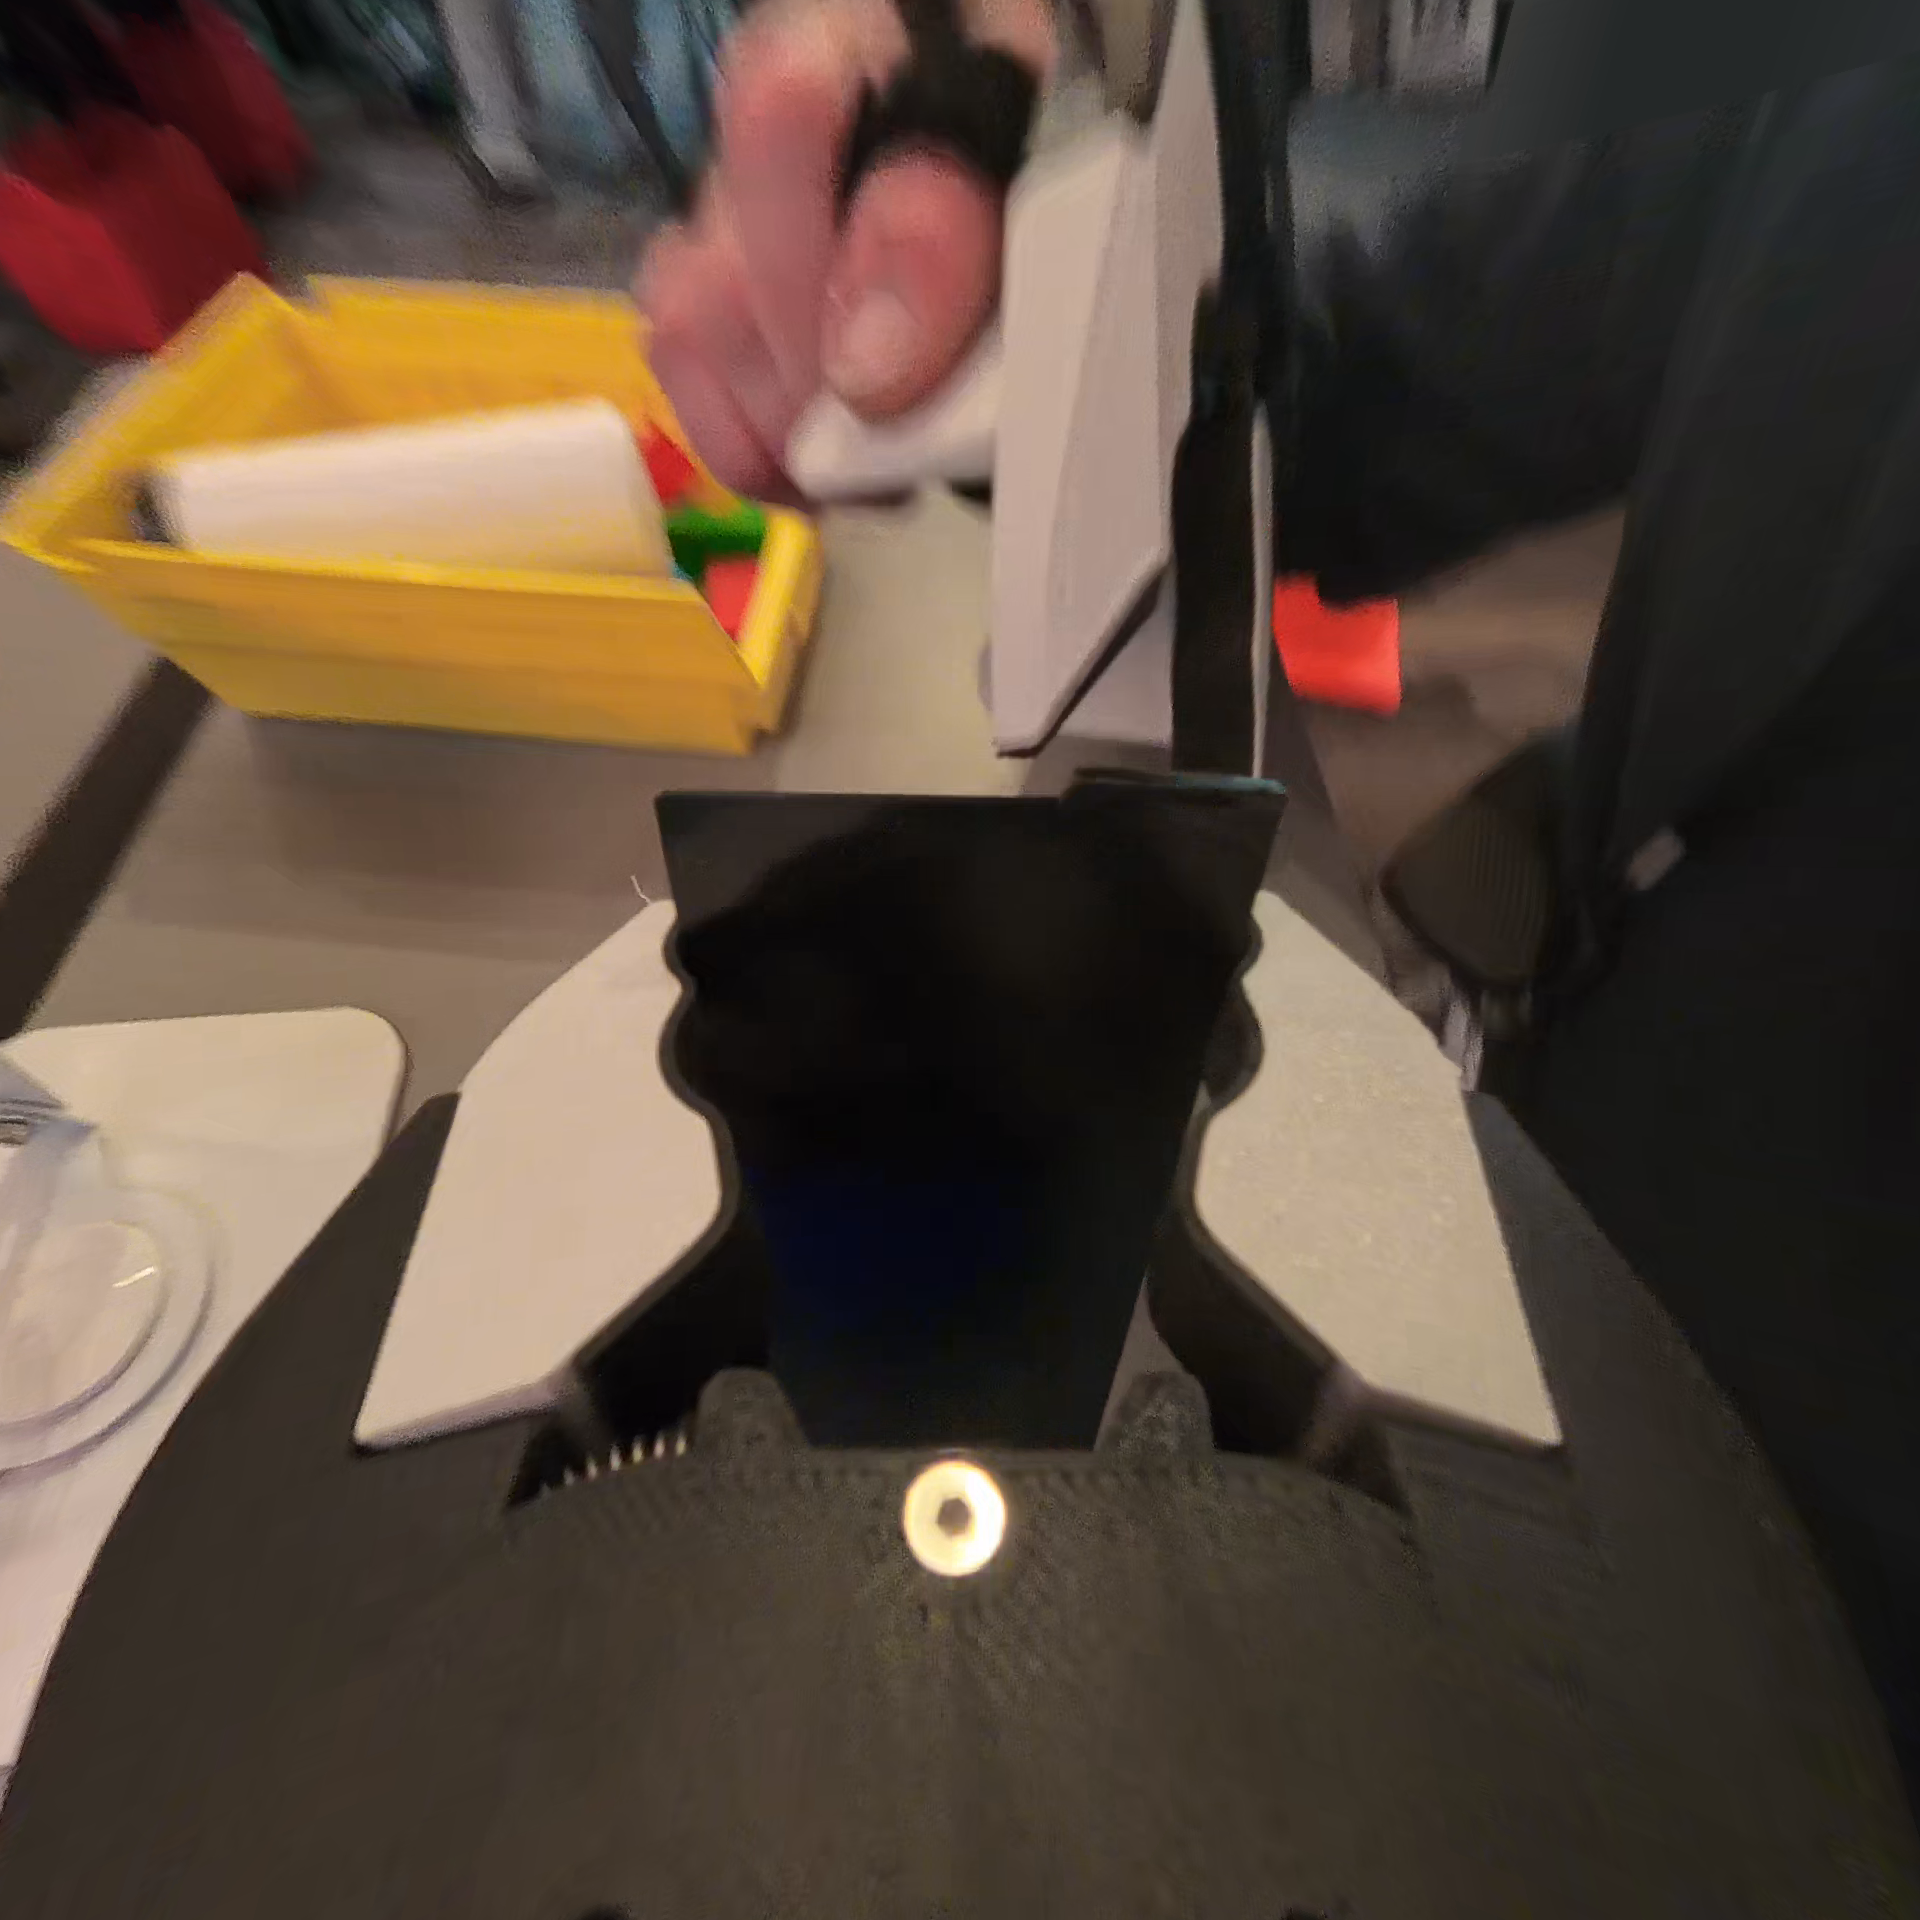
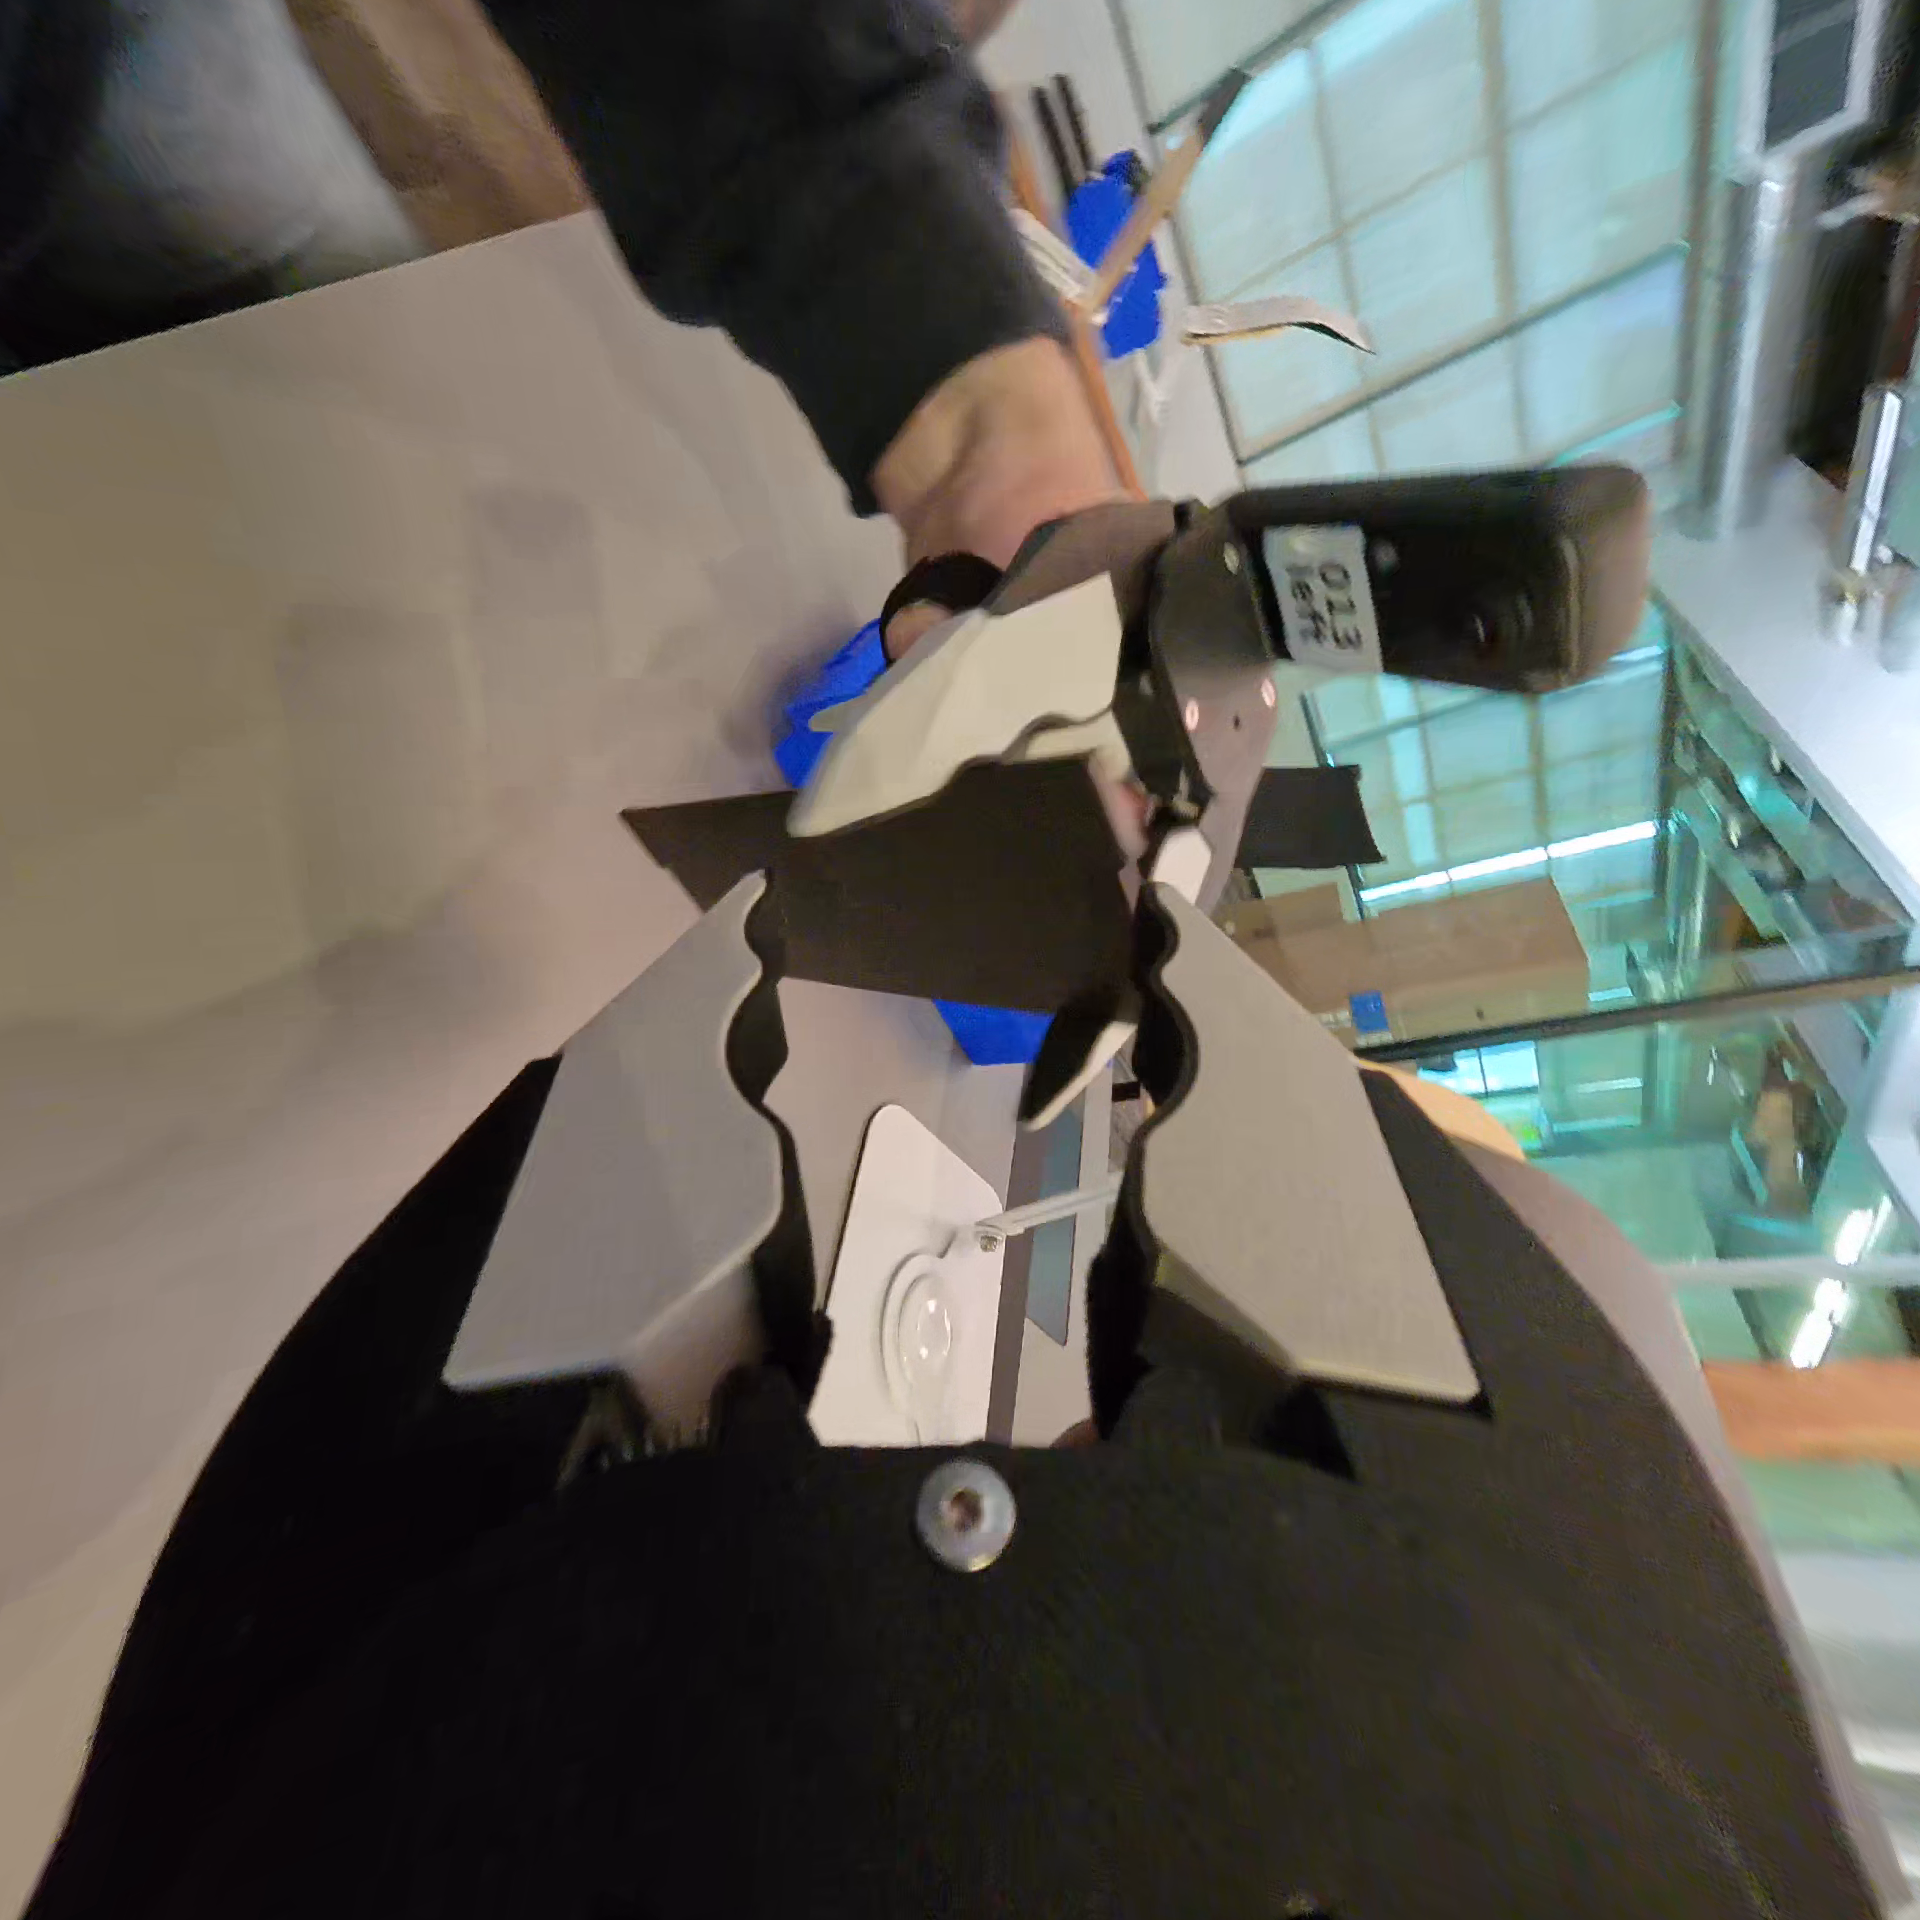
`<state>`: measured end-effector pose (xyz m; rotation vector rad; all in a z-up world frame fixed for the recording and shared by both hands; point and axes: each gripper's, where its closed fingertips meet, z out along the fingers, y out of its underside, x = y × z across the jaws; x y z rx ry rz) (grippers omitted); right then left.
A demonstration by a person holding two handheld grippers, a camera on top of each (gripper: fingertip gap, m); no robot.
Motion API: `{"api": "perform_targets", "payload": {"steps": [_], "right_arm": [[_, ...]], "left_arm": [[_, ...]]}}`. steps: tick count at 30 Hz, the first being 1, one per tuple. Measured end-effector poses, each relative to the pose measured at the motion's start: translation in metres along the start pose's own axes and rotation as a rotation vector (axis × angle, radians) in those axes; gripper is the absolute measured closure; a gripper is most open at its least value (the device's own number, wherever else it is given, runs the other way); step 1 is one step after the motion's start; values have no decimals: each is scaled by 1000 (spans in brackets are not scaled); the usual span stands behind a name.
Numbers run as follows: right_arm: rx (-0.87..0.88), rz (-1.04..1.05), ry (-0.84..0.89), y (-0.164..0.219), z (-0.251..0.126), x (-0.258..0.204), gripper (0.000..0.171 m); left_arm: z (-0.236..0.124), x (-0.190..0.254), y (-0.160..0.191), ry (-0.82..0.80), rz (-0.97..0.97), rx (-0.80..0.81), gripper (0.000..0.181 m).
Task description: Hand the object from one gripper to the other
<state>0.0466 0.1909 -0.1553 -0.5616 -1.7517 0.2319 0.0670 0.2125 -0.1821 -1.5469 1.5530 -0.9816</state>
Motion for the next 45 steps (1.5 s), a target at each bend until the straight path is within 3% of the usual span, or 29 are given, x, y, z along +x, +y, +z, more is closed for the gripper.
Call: {"api": "perform_targets", "payload": {"steps": [6, 11, 14, 17, 19, 22, 23, 27, 32, 37, 42, 45], "right_arm": [[-10, 159, 216, 11, 4, 15, 76], [-30, 219, 281, 7, 26, 1, 79], [-84, 344, 305, 11, 44, -1, 80], [-63, 507, 246, 13, 65, -7, 69], [-22, 680, 183, 14, 77, -8, 51], [13, 797, 93, 14, 92, -10, 46], [11, 798, 70, 13, 97, -12, 53], [-29, 763, 90, 8, 112, -13, 108], [-99, 675, 249, 18, 114, 4, 168], [-13, 739, 152, 8, 118, 6, 171], [295, 886, -245, -34, 108, -14, 171], [455, 936, -540, -59, 91, -34, 171]], "left_arm": [[-65, -29, -51, -177, -225, 553, 89], [-106, -46, -60, -301, -361, 832, 88], [-108, -44, -56, -413, -328, 828, 88], [-104, -30, -61, -450, -249, 800, 88], [-106, -25, -62, -514, -207, 768, 88], [-103, -12, -65, -553, -139, 709, 88], [-103, -8, -66, -573, -128, 697, 87], [-116, -5, -62, -754, -162, 719, 88], [-134, 1, -52, -941, -159, 714, 92], [-142, 11, -47, -964, -137, 683, 102], [-156, 32, -50, -911, -1, 629, 103], [-155, 47, -48, -722, 4, 651, 96]]}}
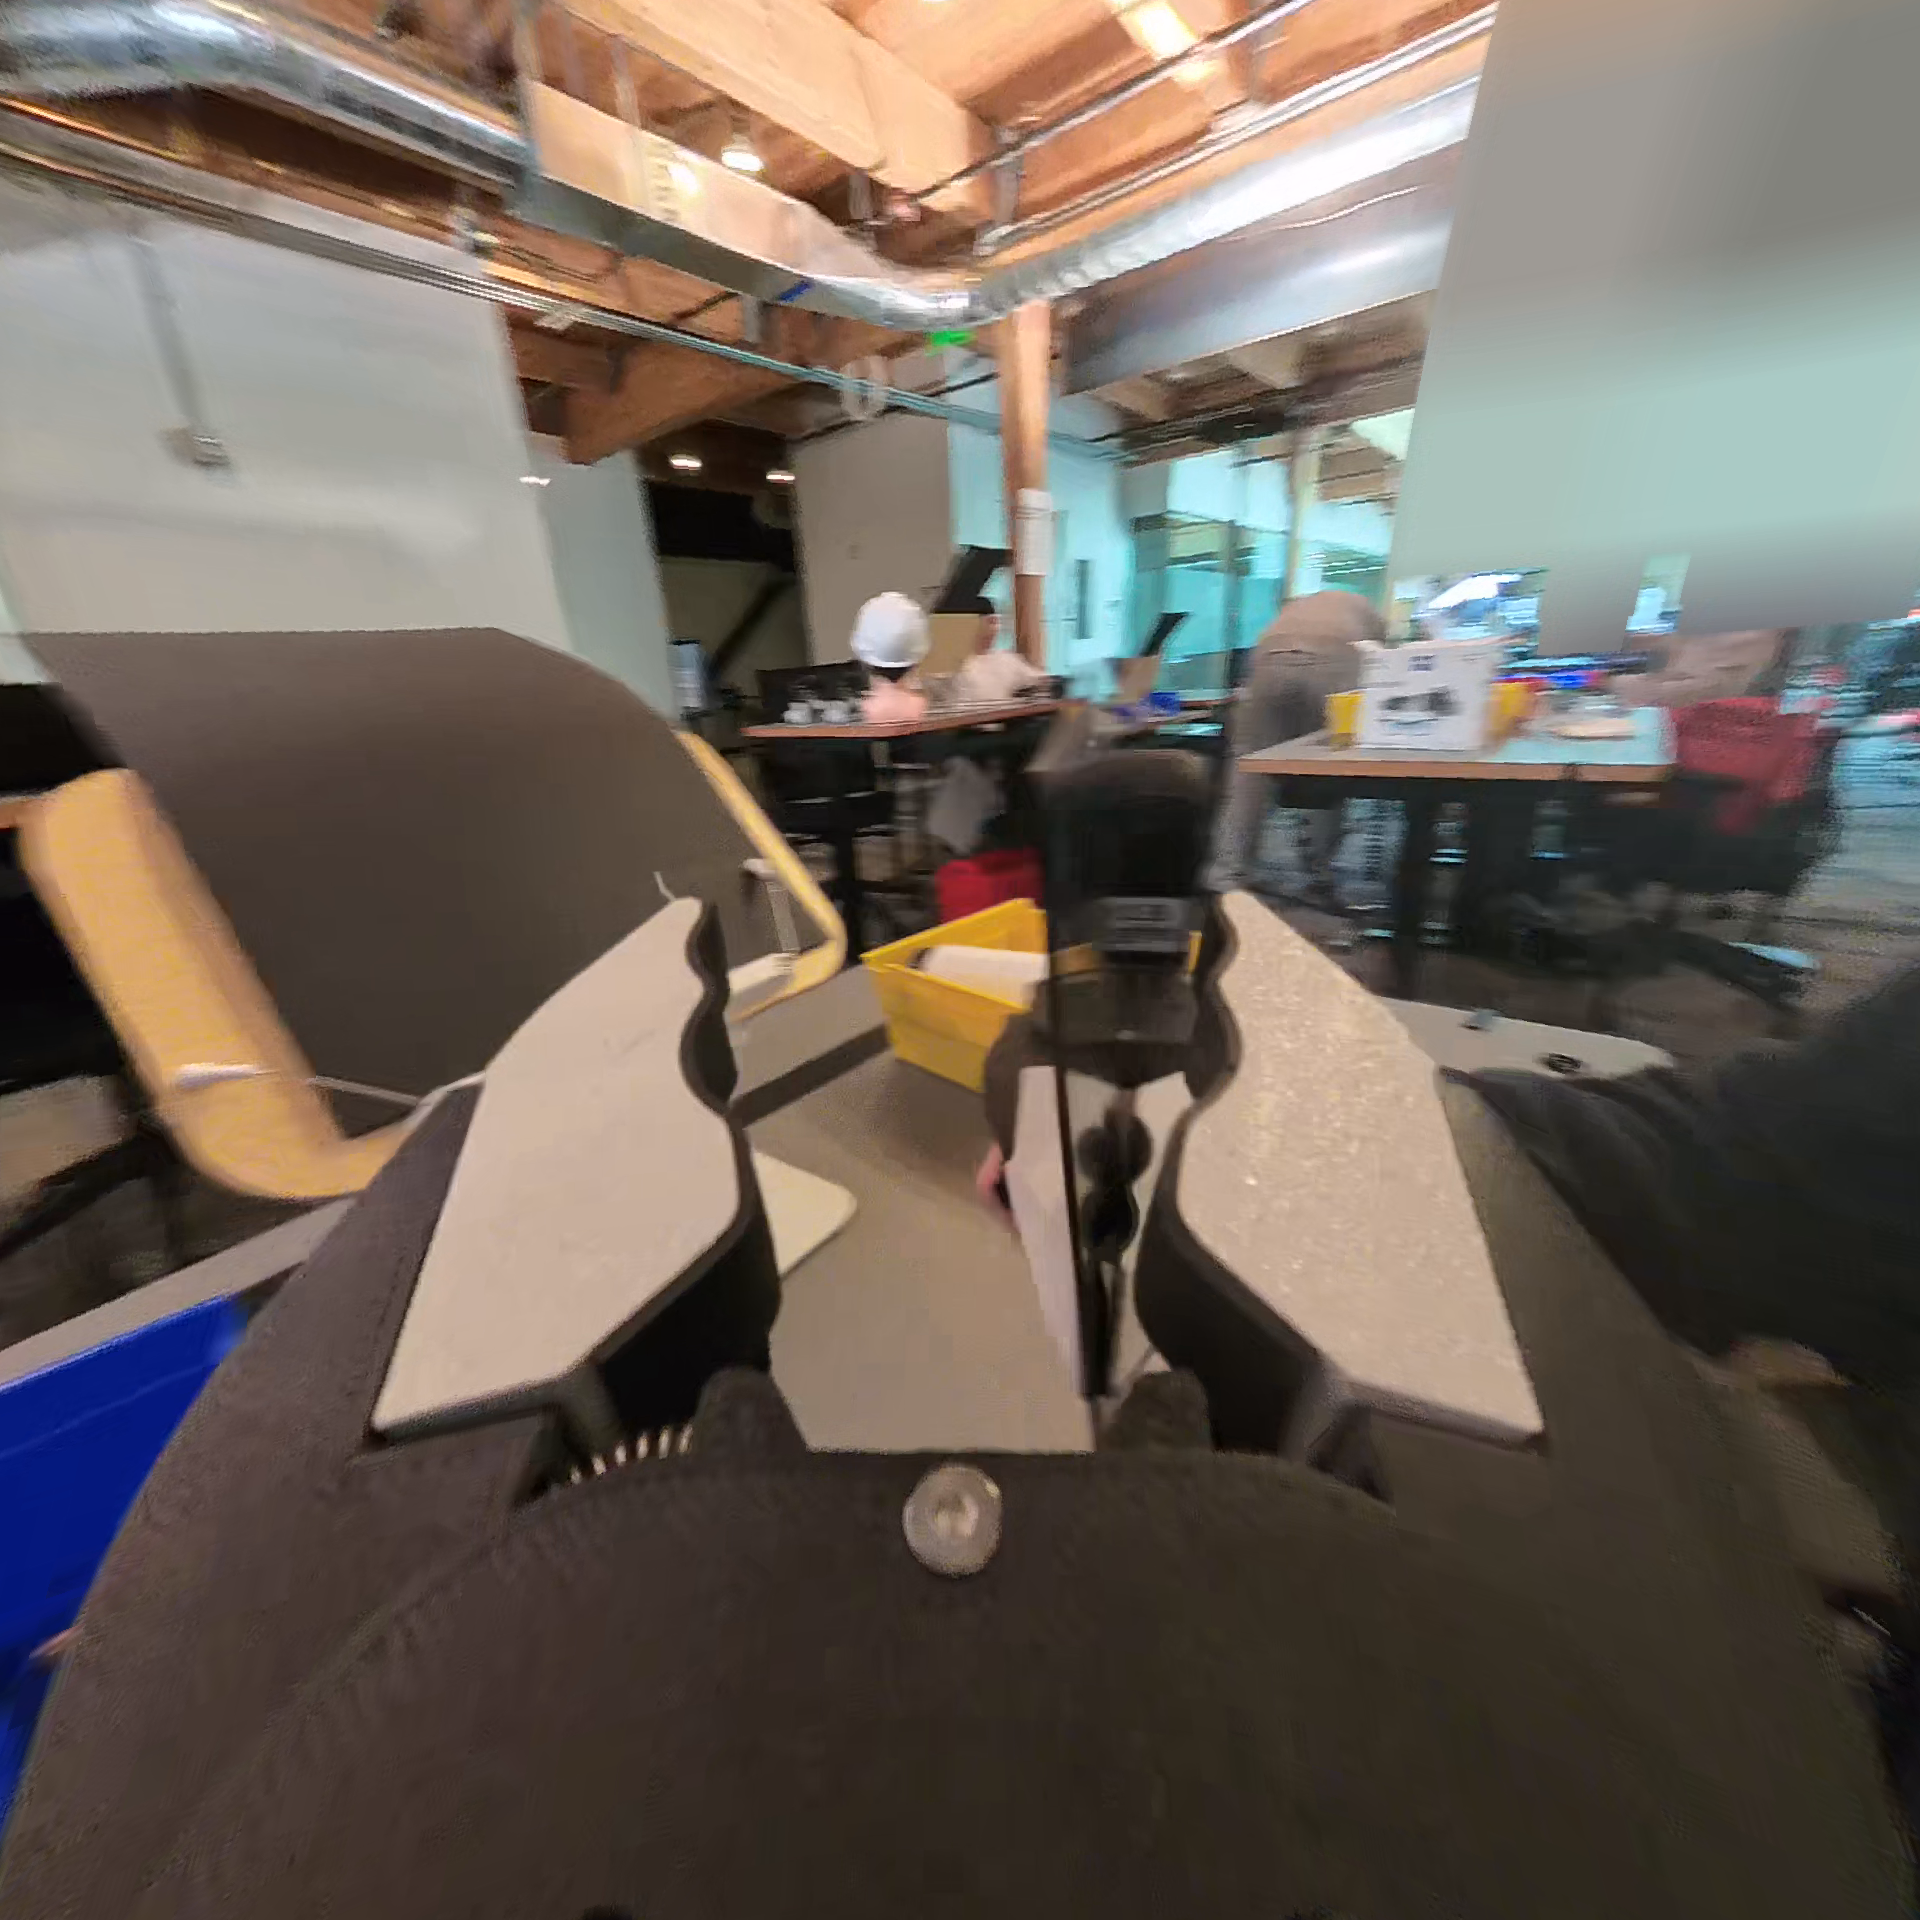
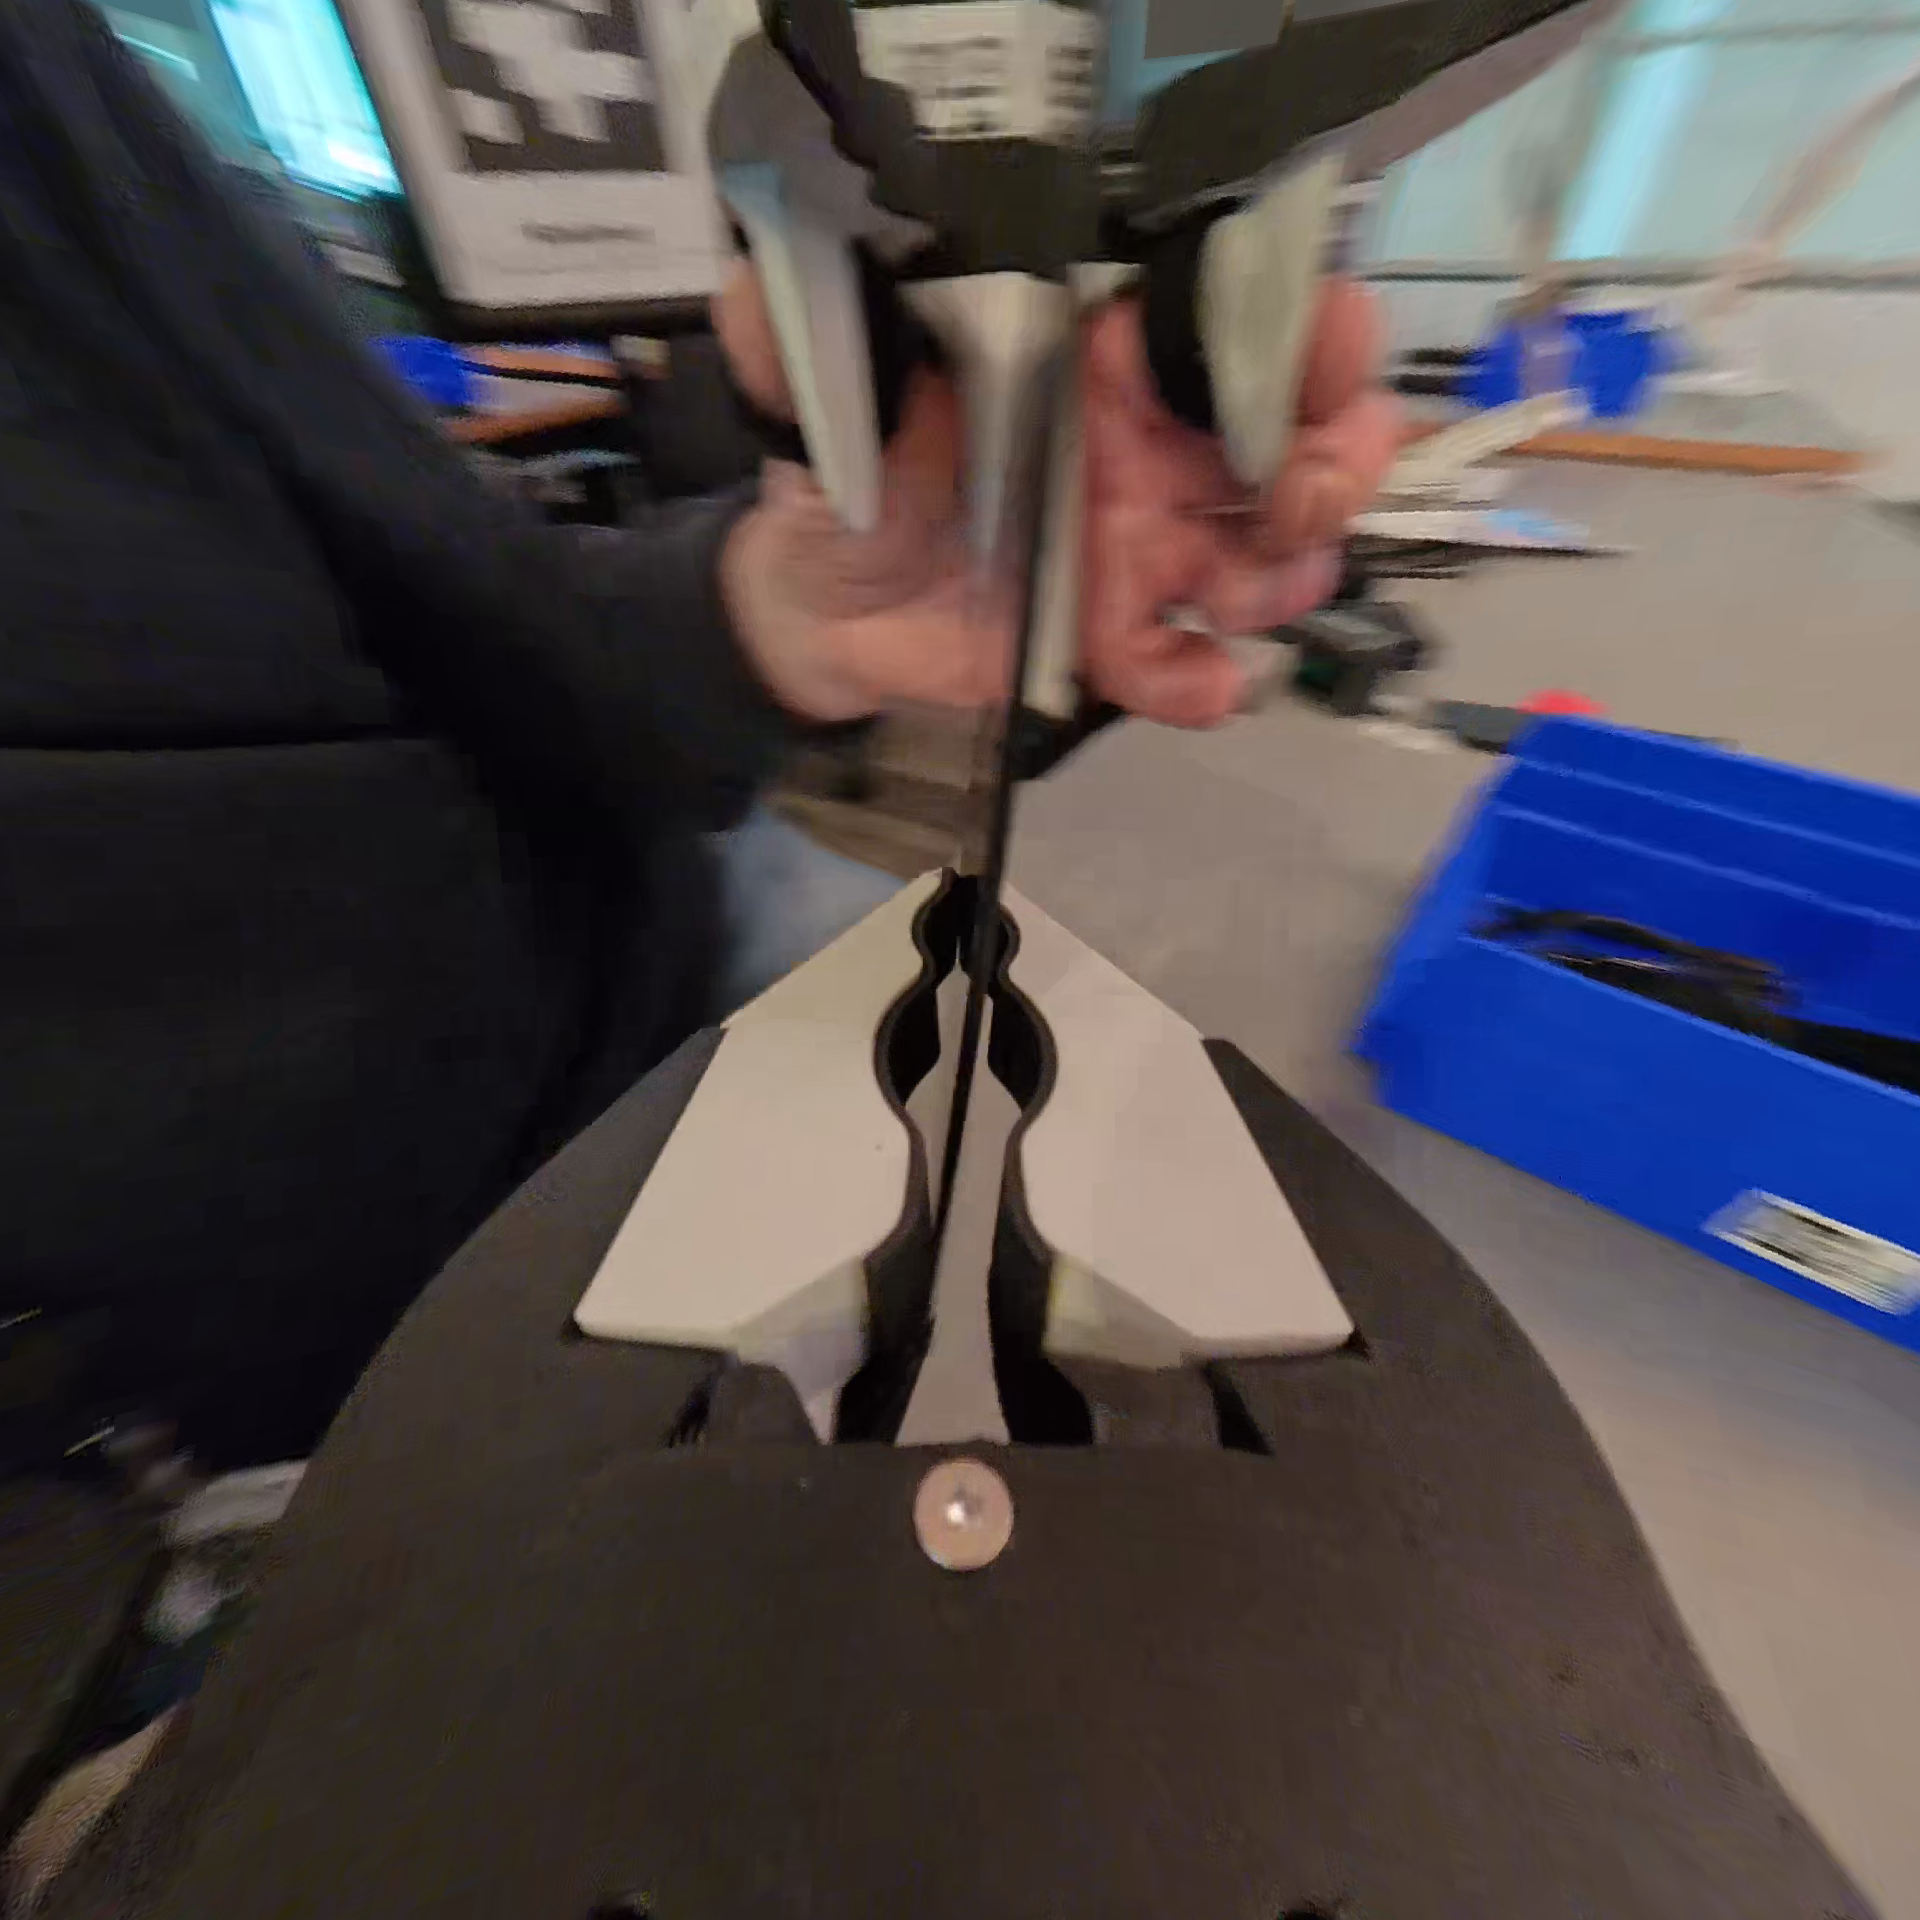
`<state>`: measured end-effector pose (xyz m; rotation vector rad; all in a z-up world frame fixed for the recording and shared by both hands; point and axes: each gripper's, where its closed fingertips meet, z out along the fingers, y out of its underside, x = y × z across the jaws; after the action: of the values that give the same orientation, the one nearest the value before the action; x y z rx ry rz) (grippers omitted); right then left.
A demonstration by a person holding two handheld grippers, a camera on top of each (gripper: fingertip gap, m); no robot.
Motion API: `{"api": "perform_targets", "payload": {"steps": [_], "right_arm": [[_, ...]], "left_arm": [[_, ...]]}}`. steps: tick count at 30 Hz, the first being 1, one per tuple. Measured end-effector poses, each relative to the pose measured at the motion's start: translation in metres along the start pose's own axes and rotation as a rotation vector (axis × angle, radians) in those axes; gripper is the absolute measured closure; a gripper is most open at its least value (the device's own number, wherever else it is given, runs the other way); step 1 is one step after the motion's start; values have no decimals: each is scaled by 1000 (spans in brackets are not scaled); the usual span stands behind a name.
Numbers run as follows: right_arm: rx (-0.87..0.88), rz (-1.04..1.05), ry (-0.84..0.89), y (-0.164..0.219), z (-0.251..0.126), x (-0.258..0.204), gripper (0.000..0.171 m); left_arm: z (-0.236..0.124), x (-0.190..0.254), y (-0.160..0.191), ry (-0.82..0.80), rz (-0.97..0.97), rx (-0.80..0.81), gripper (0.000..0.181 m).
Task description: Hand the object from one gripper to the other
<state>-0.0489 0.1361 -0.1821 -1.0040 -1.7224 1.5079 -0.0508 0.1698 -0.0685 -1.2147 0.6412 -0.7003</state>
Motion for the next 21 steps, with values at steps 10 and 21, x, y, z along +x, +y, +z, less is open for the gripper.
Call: {"api": "perform_targets", "payload": {"steps": [10, 21], "right_arm": [[26, 154, -706, 18, 11, -86, 171], [-85, 121, -795, 30, 11, -98, 171]], "left_arm": [[4, 85, 12, 574, -108, 9, 76], [10, 84, 34, 551, -164, -78, 65]]}}
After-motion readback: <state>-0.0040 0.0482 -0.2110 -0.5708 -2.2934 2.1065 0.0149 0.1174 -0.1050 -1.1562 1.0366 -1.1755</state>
